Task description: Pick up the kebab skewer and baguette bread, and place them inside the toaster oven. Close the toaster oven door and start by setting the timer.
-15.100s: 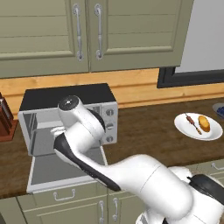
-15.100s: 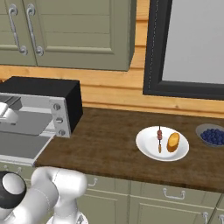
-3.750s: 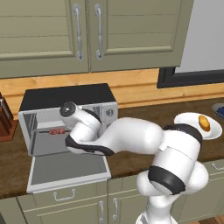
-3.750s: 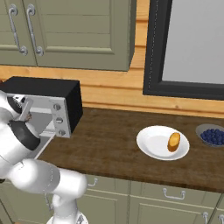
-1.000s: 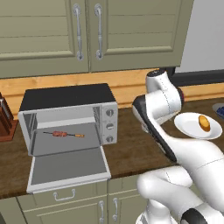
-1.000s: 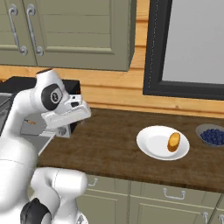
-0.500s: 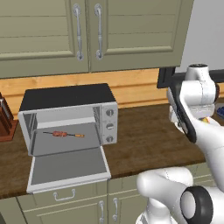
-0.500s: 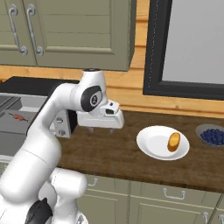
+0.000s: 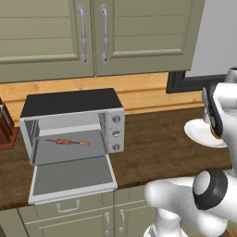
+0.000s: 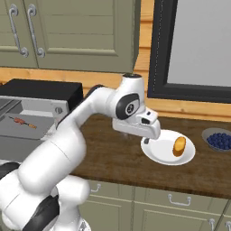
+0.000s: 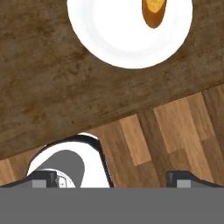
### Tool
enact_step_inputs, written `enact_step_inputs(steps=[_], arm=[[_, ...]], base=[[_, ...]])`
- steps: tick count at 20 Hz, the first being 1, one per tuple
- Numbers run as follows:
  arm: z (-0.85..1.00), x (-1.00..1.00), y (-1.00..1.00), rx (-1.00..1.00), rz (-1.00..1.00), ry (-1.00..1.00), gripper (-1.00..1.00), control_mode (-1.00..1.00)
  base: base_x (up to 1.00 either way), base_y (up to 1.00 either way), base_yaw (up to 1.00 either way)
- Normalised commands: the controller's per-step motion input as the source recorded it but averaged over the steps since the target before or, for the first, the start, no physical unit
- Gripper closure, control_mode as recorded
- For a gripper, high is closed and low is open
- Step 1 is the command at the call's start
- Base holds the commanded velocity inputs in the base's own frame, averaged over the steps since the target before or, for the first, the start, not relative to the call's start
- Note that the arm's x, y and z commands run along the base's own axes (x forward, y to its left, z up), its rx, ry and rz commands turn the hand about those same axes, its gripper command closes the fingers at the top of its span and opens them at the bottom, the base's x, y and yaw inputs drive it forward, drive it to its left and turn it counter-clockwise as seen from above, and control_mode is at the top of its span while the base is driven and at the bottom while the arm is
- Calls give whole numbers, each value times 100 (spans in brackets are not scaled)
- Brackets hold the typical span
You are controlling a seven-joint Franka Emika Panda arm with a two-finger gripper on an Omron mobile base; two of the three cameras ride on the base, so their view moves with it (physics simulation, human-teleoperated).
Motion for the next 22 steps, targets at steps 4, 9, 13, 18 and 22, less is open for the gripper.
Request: enact_step_inputs(steps=[4, 9, 13, 18, 22], arm=[[-20, 0, -96, 0, -1, -10, -100, -100], [-37, 38, -62, 0, 0, -2, -100, -100], [-43, 66, -2, 0, 0, -1, -100, -100], [-32, 63, -33, 0, 0, 0, -100, -100], [-40, 53, -30, 0, 0, 0, -100, -100]], base=[[0, 0, 0], [0, 0, 0], [0, 0, 0], [0, 0, 0], [0, 0, 0]])
